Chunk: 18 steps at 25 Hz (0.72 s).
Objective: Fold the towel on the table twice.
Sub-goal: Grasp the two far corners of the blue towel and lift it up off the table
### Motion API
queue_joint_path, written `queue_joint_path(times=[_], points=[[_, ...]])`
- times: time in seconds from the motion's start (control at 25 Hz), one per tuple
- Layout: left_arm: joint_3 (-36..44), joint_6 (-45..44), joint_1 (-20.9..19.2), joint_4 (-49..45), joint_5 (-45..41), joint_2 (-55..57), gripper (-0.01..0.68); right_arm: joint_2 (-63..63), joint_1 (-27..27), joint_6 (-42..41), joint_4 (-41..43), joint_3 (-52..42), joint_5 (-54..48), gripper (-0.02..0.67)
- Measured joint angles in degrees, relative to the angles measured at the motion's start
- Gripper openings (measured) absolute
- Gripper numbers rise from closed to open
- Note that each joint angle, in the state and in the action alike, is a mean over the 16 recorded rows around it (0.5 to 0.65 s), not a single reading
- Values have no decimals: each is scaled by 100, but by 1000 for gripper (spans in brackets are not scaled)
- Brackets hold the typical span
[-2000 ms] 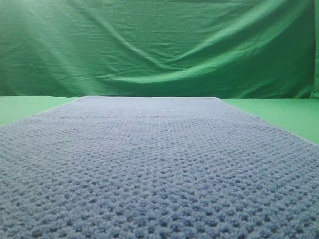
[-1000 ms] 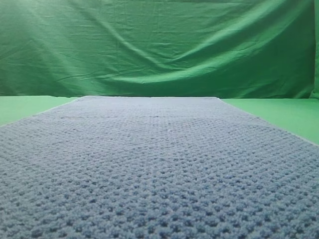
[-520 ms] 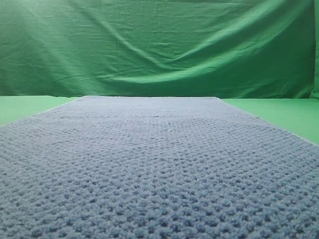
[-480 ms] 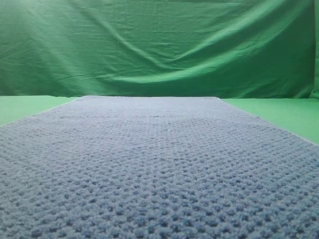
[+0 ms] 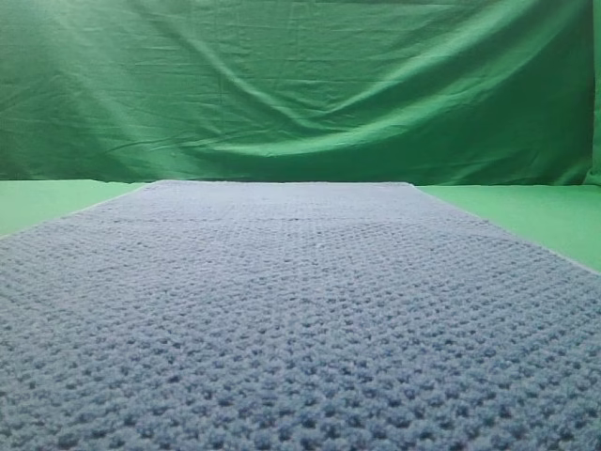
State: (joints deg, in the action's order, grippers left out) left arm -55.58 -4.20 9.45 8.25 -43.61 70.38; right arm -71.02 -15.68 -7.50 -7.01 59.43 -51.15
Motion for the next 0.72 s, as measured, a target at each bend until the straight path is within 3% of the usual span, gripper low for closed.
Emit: queue_joint_path(times=[0.52,0.72], points=[[-1239,-475,0,-9,18,2396,3,-2658,-192,211,4,1274,6,3],[-1511,-510,0,-12,73,3018,62,-3319,-192,175,-68,1652,108,80]])
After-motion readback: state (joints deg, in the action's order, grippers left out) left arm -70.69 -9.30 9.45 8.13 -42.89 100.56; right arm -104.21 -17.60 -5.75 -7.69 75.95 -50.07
